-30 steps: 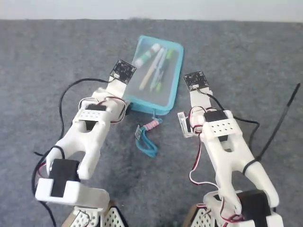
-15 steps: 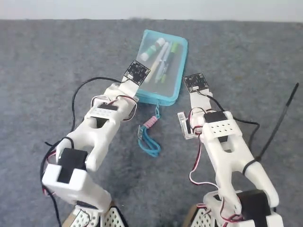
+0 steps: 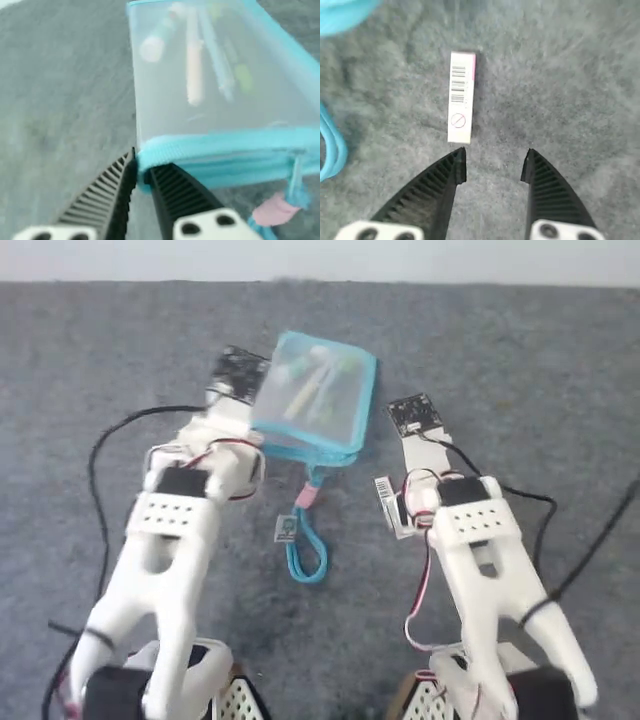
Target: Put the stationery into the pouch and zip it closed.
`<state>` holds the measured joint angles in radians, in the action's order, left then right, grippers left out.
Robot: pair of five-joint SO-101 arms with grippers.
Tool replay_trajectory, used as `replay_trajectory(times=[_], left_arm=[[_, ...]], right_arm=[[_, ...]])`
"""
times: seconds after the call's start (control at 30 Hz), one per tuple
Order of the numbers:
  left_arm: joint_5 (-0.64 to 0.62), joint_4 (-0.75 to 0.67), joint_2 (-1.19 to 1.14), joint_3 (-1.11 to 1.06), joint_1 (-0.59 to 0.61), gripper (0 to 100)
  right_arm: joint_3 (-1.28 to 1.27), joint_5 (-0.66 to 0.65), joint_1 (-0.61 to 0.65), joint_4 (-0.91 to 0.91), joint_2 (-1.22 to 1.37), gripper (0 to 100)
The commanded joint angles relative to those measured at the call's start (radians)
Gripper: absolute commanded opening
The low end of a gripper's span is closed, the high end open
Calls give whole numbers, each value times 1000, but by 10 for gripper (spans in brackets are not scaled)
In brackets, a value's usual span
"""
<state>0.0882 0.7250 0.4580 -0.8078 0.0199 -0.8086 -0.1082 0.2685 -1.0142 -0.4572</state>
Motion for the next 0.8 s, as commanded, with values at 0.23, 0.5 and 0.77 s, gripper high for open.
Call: replay_trajectory(times=[0.23, 0.5, 0.77], left_arm=[[-80, 120, 149, 2, 43, 10], [-75, 114, 210, -33, 43, 10], [-75, 112, 224, -41, 43, 10]], right_arm=[[-69, 155, 171, 139, -82, 184], [-167, 157, 180, 272, -81, 184], [-140, 152, 171, 306, 54, 180]])
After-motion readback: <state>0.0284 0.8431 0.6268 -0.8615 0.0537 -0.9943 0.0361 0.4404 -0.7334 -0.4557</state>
